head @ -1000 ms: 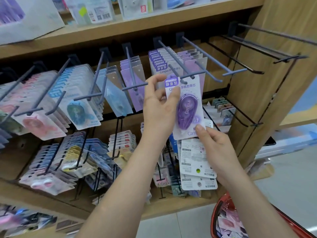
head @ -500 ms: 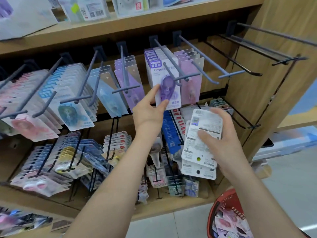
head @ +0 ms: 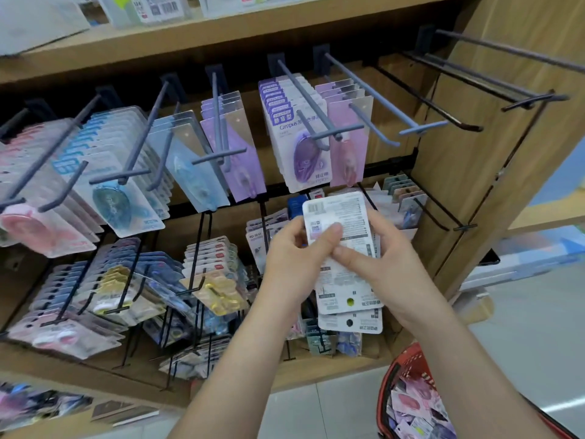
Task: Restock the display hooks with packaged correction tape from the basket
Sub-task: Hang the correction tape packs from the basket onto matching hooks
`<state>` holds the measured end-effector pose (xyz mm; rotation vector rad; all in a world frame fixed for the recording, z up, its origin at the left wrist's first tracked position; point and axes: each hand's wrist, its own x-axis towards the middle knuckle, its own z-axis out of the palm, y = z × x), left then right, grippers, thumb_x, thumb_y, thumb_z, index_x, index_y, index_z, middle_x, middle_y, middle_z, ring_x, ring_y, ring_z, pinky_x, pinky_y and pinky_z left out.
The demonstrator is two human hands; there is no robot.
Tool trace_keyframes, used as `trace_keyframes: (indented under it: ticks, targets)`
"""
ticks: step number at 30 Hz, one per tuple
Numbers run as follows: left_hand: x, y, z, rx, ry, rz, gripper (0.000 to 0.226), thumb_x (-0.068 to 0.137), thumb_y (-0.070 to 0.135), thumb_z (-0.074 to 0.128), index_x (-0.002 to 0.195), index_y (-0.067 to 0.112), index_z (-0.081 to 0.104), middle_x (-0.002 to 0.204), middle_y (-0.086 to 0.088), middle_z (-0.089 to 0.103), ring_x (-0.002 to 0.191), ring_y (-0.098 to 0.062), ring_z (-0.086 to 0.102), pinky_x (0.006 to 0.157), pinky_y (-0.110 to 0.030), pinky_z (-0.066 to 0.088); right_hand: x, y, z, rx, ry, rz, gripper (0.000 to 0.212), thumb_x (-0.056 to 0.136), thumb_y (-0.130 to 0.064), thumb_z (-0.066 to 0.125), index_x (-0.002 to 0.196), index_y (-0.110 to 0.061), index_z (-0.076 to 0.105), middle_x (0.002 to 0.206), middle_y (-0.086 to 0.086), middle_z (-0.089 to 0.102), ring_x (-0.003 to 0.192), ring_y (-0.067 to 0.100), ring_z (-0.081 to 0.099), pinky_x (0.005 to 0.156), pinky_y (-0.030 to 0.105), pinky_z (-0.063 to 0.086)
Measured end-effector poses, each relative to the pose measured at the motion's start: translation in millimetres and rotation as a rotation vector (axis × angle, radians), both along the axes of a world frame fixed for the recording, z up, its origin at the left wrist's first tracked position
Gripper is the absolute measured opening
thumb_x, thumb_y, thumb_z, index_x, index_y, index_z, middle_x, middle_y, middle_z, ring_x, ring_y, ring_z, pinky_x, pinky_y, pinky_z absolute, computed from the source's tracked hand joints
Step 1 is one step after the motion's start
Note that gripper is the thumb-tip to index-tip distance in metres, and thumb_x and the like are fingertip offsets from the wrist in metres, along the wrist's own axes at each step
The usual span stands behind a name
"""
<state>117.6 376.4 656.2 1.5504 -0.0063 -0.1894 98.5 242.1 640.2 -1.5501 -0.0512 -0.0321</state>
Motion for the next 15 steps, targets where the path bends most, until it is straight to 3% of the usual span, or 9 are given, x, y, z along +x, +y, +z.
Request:
trace_keyframes:
  ticks: [4, 6, 8, 9, 11, 13, 15]
  targets:
    - [3.5, 4.9, -0.2, -0.161, 0.092, 0.119, 0.019, 0.093, 0.021, 0.066, 0.11, 0.012, 0.07, 0.101, -0.006, 0.077, 0.091, -0.026, 0.074, 0.08, -0.044, 0.06, -0.6, -2.0, 3.3, 0.209, 0.104, 0.092, 0.046, 0.096, -0.007, 0.06, 0.131, -0.037, 0.055, 0.114, 0.003, 0.073, 0.101, 0.025, 0.071, 0.079, 0.041, 0.06]
    - [4.7, 7.6, -0.3, -0.205, 0.068, 0.174, 0.019, 0.093, 0.019, 0.066, 0.11, 0.011, 0.07, 0.101, -0.006, 0.077, 0.092, -0.025, 0.074, 0.08, -0.044, 0.059, 0.4, -5.9, 3.2, 0.325, 0.176, 0.055, 0.047, 0.097, -0.016, 0.058, 0.135, -0.042, 0.05, 0.115, 0.004, 0.073, 0.104, 0.023, 0.071, 0.085, 0.041, 0.057]
    - [3.7, 10.9, 2.3, -0.169, -0.046, 0.211, 0.014, 0.092, 0.016, 0.067, 0.106, 0.015, 0.069, 0.099, -0.002, 0.077, 0.091, -0.022, 0.074, 0.077, -0.041, 0.059, -0.1, -10.1, -0.1, 0.293, 0.226, 0.061, 0.038, 0.098, -0.032, 0.055, 0.135, -0.041, 0.051, 0.119, 0.002, 0.072, 0.109, 0.02, 0.069, 0.091, 0.044, 0.055]
    - [0.4, 13.1, 4.3, -0.104, -0.144, 0.211, 0.013, 0.091, 0.015, 0.069, 0.103, 0.018, 0.069, 0.098, 0.0, 0.076, 0.091, -0.02, 0.073, 0.077, -0.04, 0.059, -0.5, -13.4, -2.9, 0.214, 0.25, 0.078, 0.038, 0.095, -0.045, 0.053, 0.133, -0.041, 0.053, 0.123, 0.0, 0.07, 0.112, 0.019, 0.068, 0.092, 0.045, 0.055]
    - [-6.9, 21.5, 5.8, 0.157, -0.499, 0.156, 0.015, 0.088, 0.012, 0.072, 0.1, 0.02, 0.067, 0.101, 0.005, 0.072, 0.095, -0.014, 0.068, 0.082, -0.035, 0.056, -0.6, -22.2, -6.2, 0.086, 0.334, 0.062, 0.058, 0.082, -0.071, 0.042, 0.129, -0.041, 0.058, 0.126, 0.001, 0.067, 0.115, 0.021, 0.065, 0.094, 0.048, 0.055]
    - [-12.8, 29.9, 2.4, 0.447, -0.944, 0.036, 0.026, 0.081, -0.003, 0.071, 0.1, 0.015, 0.067, 0.103, 0.004, 0.062, 0.101, -0.012, 0.061, 0.086, -0.028, 0.049, 1.4, -29.9, -9.1, 0.157, 0.472, 0.083, 0.077, 0.078, -0.08, 0.032, 0.13, -0.031, 0.06, 0.123, 0.009, 0.068, 0.111, 0.028, 0.068, 0.093, 0.051, 0.055]
    - [-16.8, 35.4, -6.3, 0.58, -1.233, -0.112, 0.036, 0.077, -0.014, 0.069, 0.101, 0.013, 0.065, 0.105, -0.001, 0.057, 0.099, -0.021, 0.059, 0.089, -0.034, 0.047, 0.3, -29.5, -9.7, 0.335, 0.526, 0.254, 0.078, 0.085, -0.075, 0.035, 0.131, -0.019, 0.063, 0.124, 0.014, 0.068, 0.111, 0.031, 0.068, 0.093, 0.049, 0.053]
